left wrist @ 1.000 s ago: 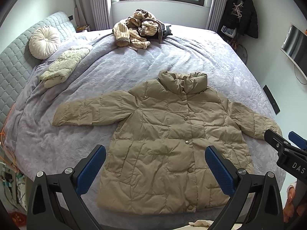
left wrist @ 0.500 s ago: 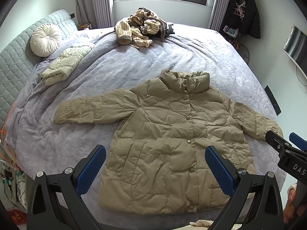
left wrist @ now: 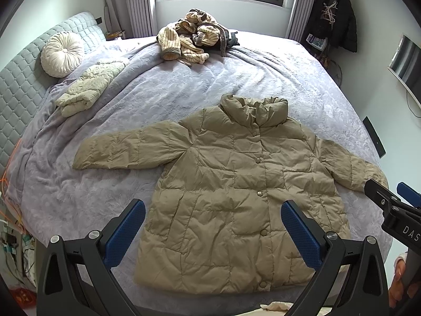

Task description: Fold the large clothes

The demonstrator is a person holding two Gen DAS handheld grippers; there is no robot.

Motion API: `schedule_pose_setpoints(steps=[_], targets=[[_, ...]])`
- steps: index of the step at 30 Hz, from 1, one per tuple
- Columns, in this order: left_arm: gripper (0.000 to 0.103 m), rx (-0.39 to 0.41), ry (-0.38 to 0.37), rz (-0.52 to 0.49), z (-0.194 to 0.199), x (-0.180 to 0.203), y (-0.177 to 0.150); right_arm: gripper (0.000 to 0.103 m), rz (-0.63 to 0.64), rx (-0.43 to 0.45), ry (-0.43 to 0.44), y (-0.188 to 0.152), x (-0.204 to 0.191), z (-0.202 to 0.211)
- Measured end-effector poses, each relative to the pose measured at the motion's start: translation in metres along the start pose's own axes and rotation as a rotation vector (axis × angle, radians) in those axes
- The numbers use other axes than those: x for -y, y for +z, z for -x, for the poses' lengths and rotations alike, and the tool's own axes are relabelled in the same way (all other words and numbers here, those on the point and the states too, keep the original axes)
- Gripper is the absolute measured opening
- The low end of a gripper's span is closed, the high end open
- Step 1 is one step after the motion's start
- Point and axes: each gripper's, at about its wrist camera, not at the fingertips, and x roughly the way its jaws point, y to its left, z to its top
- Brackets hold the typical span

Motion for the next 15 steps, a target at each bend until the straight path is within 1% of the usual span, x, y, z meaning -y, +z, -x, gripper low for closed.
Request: schedule_pose_setpoints(steps=[15], targets=[[0.103,0.000,-0.001,0.002,0.0000,0.0008,0.0003,0.103,0.003,-0.004,-0.001,0.0013,-0.0016,0.0000]])
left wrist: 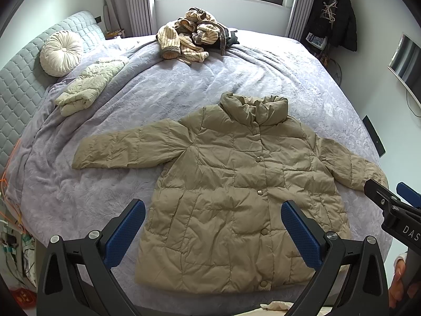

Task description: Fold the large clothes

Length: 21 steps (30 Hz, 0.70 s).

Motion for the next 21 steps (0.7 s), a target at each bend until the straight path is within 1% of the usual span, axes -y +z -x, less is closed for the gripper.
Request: schedule_pose_setpoints(steps=[10,16,21], targets=[[0.103,-0.006,-0.006,0.003,-0.002,0.000,0.000,0.103,-0.001,-0.004,0.003,0.001,0.000,-0.001],[0.103,-0.023,-0.001,0.004,-0.011,-0.008,-0.008,0.103,0.004,-0.030,0.017,-0.005,-0.006,-0.004],[0.103,-0.043,-0.006,0.019,-0.024,-0.023,-0.003,0.103,0.016,-0.074,0.052,-0.005,-0.016,-0.011]])
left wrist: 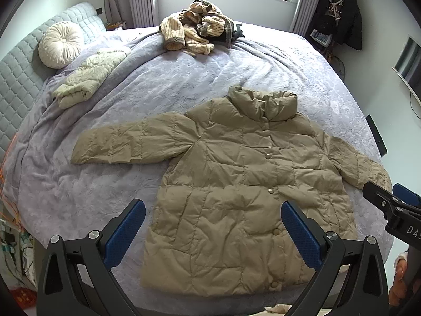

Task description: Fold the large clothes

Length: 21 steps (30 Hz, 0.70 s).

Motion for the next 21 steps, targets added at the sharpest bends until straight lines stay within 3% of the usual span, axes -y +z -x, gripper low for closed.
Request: schedule_pose_setpoints(steps=[5,10,21], targets=[[0.103,-0.032,-0.027,0.037,-0.019,-0.025,0.005,0.103,0.015,-0.060,-0.016,0.009,-0.018,-0.017],[0.103,-0.073,-0.022,0.099,-0.048,-0.061,0.009,0.103,-0.002,-0.123,0.027,0.019,-0.034,-0.043],[0.103,-0.127,0.024,0.244,-0.126,-0.155,0.006,0.103,0.023,-0.277,0.185,0.027,-0.097,-0.123]])
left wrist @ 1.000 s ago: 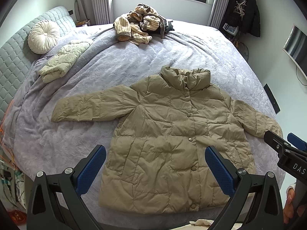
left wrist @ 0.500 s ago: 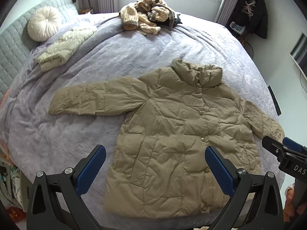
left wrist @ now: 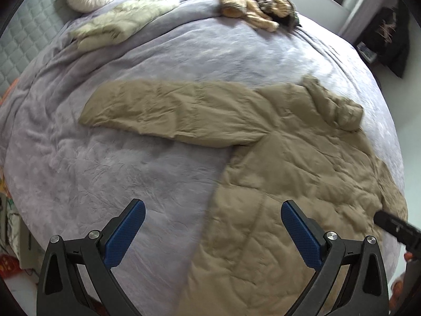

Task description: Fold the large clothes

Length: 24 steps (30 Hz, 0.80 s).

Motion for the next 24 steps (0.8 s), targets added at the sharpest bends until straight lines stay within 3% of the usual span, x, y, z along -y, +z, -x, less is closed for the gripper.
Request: schedule_pose_setpoints(steps=[4,11,16,20,24], targets=[[0.103,0.015,-0.020,0.063,-0.032,-0.031,0.010,0.103,0.030,-0.068,0.018,0.009,-0.021,-0.037],[0.103,0.039,-0.116,0.259,-0.096,-0.095,0.034,0.103,0.064,-0.147,0.050,0.018,-0.047,-0.094],[0.103,0.089,-0.235,0.397,-0.141,-0.141,0.062,0.103,0.101,-0.150,0.065,0.019,-0.060,-0.120],[0.103,0.094,-0.252,0.483,-0.178,-0.171,0.081,0.103,0.109,-0.135,0.082,0.024,-0.063,-0.137],[0.103,0.116,-0.220,0.554,-0.203,-0.192,0.100,0.103,0.105,-0.117,0.100,0.031,-0.067,-0.147]])
